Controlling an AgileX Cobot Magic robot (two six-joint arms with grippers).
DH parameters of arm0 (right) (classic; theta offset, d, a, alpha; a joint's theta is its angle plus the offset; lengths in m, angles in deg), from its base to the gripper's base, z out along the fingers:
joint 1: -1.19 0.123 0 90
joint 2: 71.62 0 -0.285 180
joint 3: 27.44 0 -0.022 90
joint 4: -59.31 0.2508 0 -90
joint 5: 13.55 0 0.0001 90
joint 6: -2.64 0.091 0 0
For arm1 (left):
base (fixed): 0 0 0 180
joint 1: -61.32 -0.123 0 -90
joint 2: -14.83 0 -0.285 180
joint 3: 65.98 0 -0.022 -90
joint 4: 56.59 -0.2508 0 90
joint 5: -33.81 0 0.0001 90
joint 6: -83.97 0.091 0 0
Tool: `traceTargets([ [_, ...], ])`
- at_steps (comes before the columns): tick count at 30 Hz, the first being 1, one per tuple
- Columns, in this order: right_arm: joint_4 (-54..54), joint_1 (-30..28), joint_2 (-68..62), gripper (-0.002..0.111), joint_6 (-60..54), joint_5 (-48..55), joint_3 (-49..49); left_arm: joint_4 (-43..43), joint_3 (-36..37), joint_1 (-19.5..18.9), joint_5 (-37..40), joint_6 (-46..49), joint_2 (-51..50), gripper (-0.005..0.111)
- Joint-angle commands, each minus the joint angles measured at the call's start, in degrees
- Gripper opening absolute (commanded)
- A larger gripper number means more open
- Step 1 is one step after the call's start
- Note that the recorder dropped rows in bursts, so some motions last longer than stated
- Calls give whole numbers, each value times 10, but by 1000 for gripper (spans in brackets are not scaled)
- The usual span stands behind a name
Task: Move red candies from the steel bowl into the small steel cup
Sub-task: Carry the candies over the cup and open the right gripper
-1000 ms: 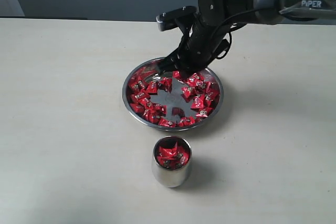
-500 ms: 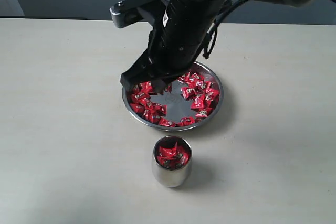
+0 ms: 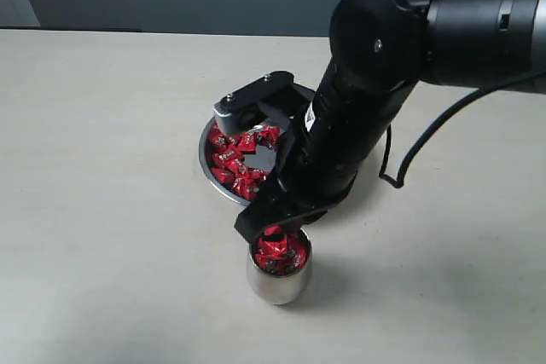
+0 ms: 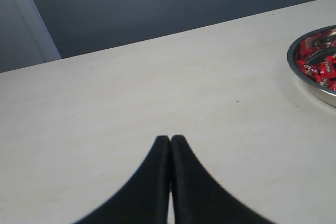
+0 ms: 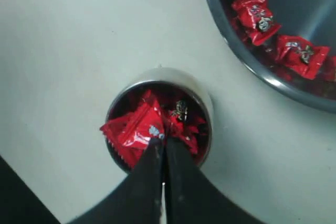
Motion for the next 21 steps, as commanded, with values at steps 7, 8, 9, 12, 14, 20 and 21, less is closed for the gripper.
traceTargets([
  [7, 15, 0, -42, -1, -14, -19, 10, 0, -1, 0, -4, -3, 2, 0],
  [8, 15, 0, -42, -1, -14, -19, 10, 0, -1, 0, -4, -3, 2, 0],
  [9, 15, 0, -43, -1, -14, -18, 10, 0, -1, 0, -4, -3, 2, 0],
  [12, 17, 0, -43, 1, -37, -3, 10, 0, -1, 0, -4, -3, 2, 0],
  [14, 18, 0, -42, 8, -40, 4, 10, 0, -1, 0, -4, -3, 2, 0],
  [20, 18, 0, -42, 28, -41, 9, 10, 0, -1, 0, -4, -3, 2, 0],
  [21, 18, 0, -42, 28, -41, 7, 10, 0, -1, 0, -4, -3, 2, 0],
])
